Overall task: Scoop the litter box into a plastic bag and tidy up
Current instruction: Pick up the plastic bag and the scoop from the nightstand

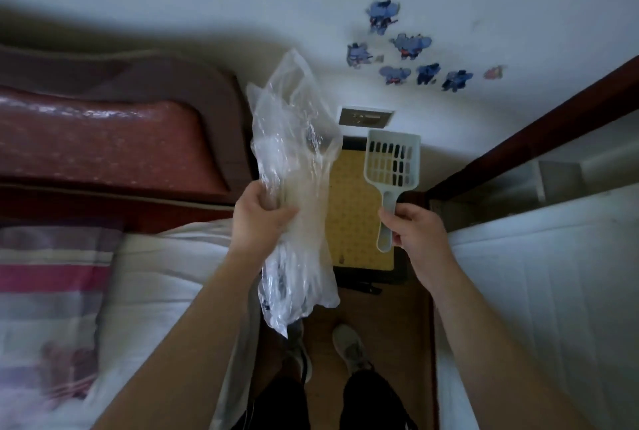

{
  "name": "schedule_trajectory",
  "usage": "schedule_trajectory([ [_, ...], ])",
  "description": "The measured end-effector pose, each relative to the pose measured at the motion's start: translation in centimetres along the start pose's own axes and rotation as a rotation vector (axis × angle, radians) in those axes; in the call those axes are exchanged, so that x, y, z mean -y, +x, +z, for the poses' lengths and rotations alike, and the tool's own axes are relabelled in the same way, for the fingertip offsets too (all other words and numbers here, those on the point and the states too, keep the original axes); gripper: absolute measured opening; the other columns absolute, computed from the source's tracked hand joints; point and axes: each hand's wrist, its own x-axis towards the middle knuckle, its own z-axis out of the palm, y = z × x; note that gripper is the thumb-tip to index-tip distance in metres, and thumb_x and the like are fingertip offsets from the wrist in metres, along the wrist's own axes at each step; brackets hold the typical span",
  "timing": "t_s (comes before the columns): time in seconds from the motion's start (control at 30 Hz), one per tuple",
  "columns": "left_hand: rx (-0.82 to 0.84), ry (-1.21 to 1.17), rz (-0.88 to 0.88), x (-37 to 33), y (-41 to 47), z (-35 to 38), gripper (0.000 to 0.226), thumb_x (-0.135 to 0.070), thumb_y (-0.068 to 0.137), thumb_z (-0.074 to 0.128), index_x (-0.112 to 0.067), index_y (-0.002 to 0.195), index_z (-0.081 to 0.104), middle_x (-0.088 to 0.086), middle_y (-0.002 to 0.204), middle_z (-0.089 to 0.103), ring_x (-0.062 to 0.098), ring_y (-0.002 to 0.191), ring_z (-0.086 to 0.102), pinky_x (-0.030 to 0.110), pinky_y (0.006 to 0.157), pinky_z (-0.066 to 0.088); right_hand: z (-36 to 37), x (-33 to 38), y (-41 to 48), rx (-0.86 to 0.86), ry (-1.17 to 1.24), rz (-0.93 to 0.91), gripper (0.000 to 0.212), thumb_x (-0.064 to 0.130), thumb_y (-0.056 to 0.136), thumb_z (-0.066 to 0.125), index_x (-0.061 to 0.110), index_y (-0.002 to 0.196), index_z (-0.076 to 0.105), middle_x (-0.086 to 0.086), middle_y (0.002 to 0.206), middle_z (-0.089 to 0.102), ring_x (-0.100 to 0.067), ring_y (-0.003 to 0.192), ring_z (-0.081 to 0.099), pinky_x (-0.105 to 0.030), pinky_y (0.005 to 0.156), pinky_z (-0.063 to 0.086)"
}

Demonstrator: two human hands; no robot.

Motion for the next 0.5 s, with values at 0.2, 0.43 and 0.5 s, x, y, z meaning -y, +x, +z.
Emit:
schedule_trajectory([
  [0.2,-0.220,-0.099,0.064,-2.0,-8.4,-4.3,0.036,-0.017,0.073,0.083,-0.008,0.096,0.057,0.021,0.084,0.057,0.024,0.068,0.054,0.056,0.062,0.056,0.1,4.8,-6.0,0.168,-0.157,-0.171,0.010,0.027,0.088,0.072,0.019,0.085,0.077,-0.008,0.086,0.074,-0.031,0.086,0.070,-0.047,0.082,0.055],
  [0.43,-0.547,-0.233,0.053,-1.4,-19.7,-10.1,0.030,-0.019,0.071,0.082,-0.026,0.091,0.061,0.029,0.098,0.061,0.047,0.079,0.065,0.060,0.057,0.057,3.2,8.9,-12.7,0.466,-0.295,-0.289,0.011,0.025,0.088,0.071,0.016,0.081,0.073,0.007,0.067,0.068,-0.012,0.070,0.067,-0.032,0.073,0.051],
  [0.5,-0.646,-0.277,0.035,-0.6,-23.1,-11.9,0.031,-0.017,0.071,0.083,-0.027,0.092,0.062,0.028,0.097,0.063,0.046,0.078,0.067,0.058,0.056,0.058,4.8,9.5,-14.7,0.564,-0.334,-0.310,0.010,0.025,0.088,0.071,0.017,0.086,0.075,0.006,0.071,0.071,-0.014,0.074,0.069,-0.034,0.076,0.054],
])
